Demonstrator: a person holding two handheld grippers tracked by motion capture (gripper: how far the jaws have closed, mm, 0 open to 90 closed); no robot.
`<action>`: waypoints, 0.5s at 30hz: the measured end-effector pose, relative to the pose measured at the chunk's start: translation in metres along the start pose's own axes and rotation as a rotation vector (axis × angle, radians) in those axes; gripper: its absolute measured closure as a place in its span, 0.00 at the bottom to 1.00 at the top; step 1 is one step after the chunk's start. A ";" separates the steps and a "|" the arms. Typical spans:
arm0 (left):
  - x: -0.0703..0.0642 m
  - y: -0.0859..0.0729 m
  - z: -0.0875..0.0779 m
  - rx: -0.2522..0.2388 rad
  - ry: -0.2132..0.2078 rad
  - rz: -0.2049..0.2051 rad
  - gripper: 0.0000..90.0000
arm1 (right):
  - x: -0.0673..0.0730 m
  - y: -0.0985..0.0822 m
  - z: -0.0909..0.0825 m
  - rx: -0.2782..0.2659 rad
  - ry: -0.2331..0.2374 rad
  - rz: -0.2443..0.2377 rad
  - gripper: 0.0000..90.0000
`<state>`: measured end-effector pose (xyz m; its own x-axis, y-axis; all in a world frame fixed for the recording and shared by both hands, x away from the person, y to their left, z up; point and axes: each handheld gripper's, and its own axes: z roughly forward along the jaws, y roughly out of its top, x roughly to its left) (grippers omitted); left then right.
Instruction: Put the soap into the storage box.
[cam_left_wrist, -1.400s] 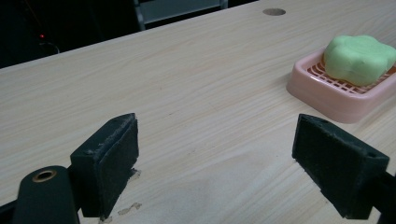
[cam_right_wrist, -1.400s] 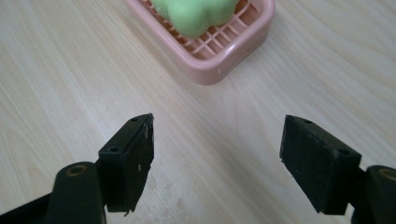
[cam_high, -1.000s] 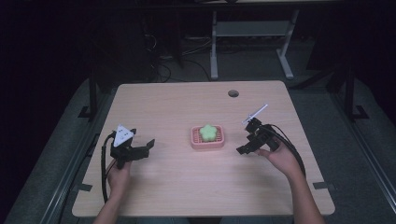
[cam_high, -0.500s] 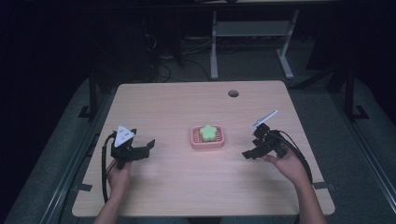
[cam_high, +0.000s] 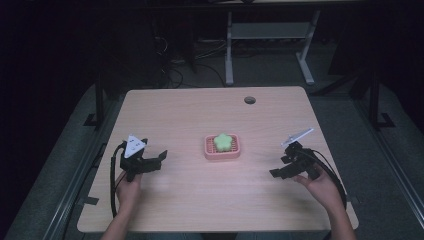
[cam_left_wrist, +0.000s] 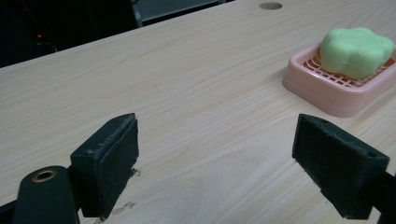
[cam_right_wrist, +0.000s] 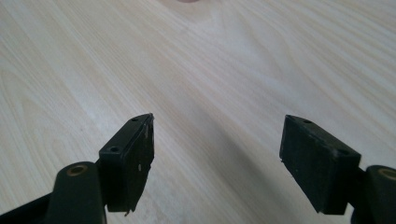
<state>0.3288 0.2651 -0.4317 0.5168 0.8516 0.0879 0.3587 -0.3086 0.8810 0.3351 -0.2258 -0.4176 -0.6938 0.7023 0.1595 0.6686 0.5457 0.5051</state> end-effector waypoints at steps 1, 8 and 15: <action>0.000 0.000 0.000 0.003 -0.001 0.003 0.16 | 0.000 -0.003 -0.001 -0.003 0.001 0.007 0.29; -0.002 0.000 0.001 0.000 -0.001 0.001 0.16 | -0.001 -0.022 -0.007 -0.027 -0.001 0.019 0.29; -0.004 0.000 0.001 0.004 -0.006 0.006 0.16 | 0.001 -0.040 -0.012 -0.044 -0.003 0.042 0.29</action>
<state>0.3280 0.2612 -0.4326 0.5238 0.8470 0.0907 0.3588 -0.3159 0.8783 0.3046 -0.2529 -0.4277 -0.6644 0.7257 0.1786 0.6845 0.4951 0.5351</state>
